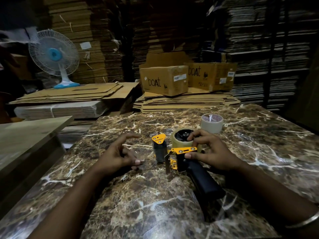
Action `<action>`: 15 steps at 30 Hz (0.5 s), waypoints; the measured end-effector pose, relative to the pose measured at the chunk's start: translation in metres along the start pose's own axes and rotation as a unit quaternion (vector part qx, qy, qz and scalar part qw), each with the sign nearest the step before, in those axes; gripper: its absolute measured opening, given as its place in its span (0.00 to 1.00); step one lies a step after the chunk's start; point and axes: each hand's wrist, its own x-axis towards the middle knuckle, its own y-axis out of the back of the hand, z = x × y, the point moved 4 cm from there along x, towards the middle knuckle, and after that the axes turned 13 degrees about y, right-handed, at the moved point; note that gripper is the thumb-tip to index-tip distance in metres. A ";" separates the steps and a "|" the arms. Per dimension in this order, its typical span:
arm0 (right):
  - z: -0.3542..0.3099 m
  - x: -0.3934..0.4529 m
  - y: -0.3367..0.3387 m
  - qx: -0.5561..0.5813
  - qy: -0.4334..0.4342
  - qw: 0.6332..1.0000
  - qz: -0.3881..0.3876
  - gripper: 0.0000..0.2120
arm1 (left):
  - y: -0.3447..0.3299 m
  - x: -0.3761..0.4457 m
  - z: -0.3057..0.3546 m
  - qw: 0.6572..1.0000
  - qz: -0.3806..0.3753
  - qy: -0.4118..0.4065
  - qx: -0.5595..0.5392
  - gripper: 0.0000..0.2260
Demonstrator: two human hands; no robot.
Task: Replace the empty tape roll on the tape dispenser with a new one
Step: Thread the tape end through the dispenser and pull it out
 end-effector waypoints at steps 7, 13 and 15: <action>-0.013 0.010 0.010 -0.077 0.022 0.997 -0.019 0.23 | 0.004 0.006 -0.011 0.998 0.024 0.057 -0.009 0.12; -0.063 0.046 -0.013 -0.189 0.065 0.972 -0.126 0.31 | 0.002 0.014 -0.009 0.998 0.044 0.040 0.007 0.07; -0.065 0.053 -0.025 -0.220 0.051 0.962 -0.157 0.33 | 0.003 0.018 -0.011 0.998 0.054 0.039 -0.008 0.06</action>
